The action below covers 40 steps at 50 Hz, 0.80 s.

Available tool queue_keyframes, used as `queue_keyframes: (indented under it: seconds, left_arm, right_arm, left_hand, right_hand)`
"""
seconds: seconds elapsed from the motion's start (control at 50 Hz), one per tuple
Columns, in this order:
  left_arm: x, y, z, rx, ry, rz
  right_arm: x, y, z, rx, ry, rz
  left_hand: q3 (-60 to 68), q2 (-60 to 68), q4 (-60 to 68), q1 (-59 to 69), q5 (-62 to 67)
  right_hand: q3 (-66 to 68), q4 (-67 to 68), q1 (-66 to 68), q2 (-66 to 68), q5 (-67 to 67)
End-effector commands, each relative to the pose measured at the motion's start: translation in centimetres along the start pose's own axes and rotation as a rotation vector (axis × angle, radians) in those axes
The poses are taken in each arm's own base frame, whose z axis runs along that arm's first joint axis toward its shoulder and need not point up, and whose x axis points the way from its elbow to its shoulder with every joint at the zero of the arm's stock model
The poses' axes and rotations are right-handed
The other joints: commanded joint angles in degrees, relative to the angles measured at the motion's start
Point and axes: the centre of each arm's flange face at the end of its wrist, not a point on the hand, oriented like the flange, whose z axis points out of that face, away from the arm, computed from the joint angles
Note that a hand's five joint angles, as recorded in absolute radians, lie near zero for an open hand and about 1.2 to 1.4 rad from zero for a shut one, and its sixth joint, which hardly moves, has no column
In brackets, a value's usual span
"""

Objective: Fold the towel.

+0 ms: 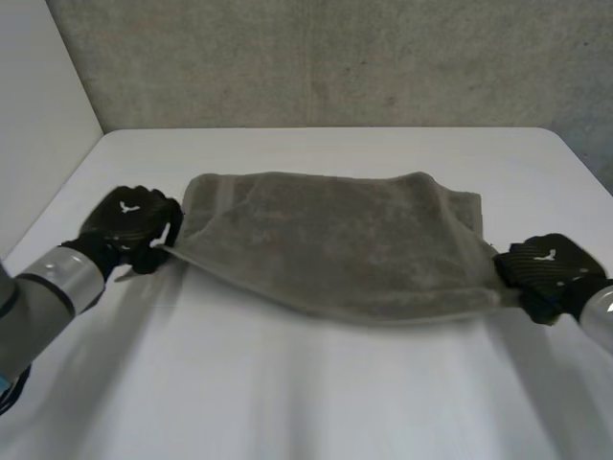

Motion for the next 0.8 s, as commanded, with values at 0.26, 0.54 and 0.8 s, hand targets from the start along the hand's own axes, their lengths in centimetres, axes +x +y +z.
queue_keyframes:
  seconds: [0.26,0.54,0.8]
  left_arm:
    - [-0.7,-4.3,-8.5,0.094,-0.066,0.036]
    - [-0.2,-3.6,-5.2,0.124,0.015,0.040]
    - [-1.5,-1.4,7.2,0.061,-0.105,0.052]
  right_arm:
    - [3.1,-4.8,-9.8,-0.070,-0.014,-0.075]
    - [3.7,-4.0,-4.6,-0.045,-0.193,0.055]
    - [6.5,-2.4,5.2,-0.143,-0.091,0.088]
  left_hand:
    - [1.0,2.2,2.2,2.3,1.7]
    - [1.0,2.2,2.2,2.3,1.7]
    - [1.0,2.2,2.2,2.3,1.7]
  right_hand:
    - [3.4,3.2,4.6,5.3,4.0]
    - [3.4,3.2,4.6,5.3,4.0]
    - [3.4,3.2,4.6,5.3,4.0]
